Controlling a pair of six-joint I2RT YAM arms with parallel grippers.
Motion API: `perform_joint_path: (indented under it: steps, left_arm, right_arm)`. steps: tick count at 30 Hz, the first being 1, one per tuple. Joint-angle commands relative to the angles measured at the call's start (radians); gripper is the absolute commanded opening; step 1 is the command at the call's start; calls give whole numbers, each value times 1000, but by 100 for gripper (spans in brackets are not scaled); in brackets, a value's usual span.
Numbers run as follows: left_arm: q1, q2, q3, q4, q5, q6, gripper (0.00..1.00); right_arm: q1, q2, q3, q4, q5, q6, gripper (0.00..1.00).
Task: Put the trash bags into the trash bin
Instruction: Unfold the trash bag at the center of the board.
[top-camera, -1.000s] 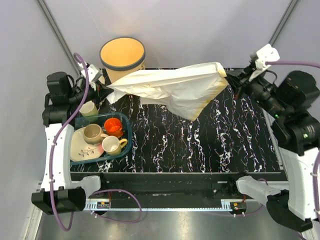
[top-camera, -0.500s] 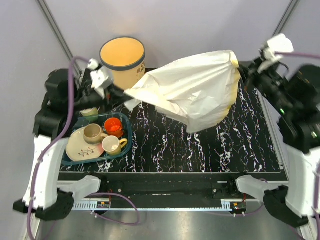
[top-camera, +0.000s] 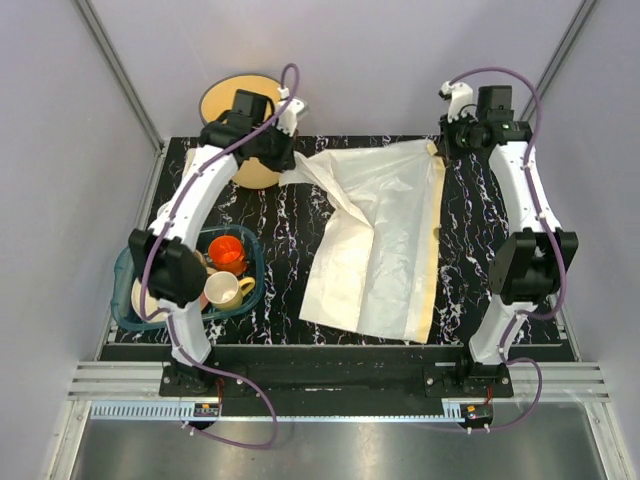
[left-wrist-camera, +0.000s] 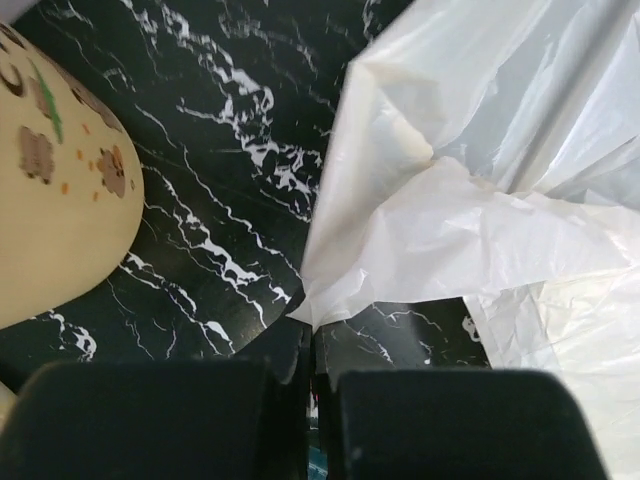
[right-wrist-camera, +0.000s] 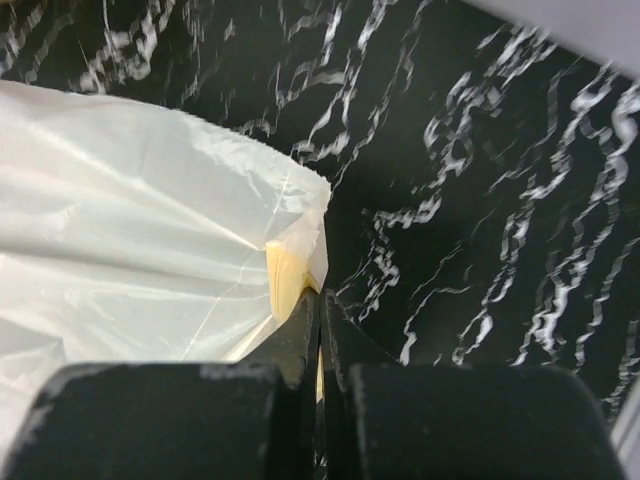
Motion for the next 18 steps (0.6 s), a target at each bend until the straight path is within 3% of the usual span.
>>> perform_joint_path:
  steps: [1,4,6,7,8,9,10,12,14,16,18]
  left_arm:
    - [-21,62,81,-88,-156,52,0]
    - [-52,53,-15,-96,-131,82,0]
    - [-85,54,-69,-96,-146,83,0]
    - [-92,62,-77,-93,-150,73,0]
    - [-93,69,-79,-94,-157,63,0]
    - [-93,86,-62,-106,-174,56,0]
    - [-92,114,-54,-108,-182,42,0]
    - [-90,144,-30,-116,-200,37,0]
    - [-90,174,-2,-113,-214,33,0]
    - [-90,194,15,-114,-217,39,0]
    - [-90,203,13,-113,-219,51,0]
  right_arm:
    - [6,42,-125,100,-37,-80,0]
    - [6,130,-111,108,-19,-100,0]
    - [4,174,-76,96,-10,-80,9]
    - [6,225,-12,81,8,-56,19]
    - [4,253,30,24,25,-45,38]
    - [6,287,84,-17,51,-34,72]
    - [6,345,192,-65,119,-29,78]
    - [4,379,286,-221,161,-61,80]
    - [-29,308,246,-272,107,-78,81]
    - [-17,159,65,-286,-32,-109,76]
    - [35,26,-126,-308,-78,-137,72]
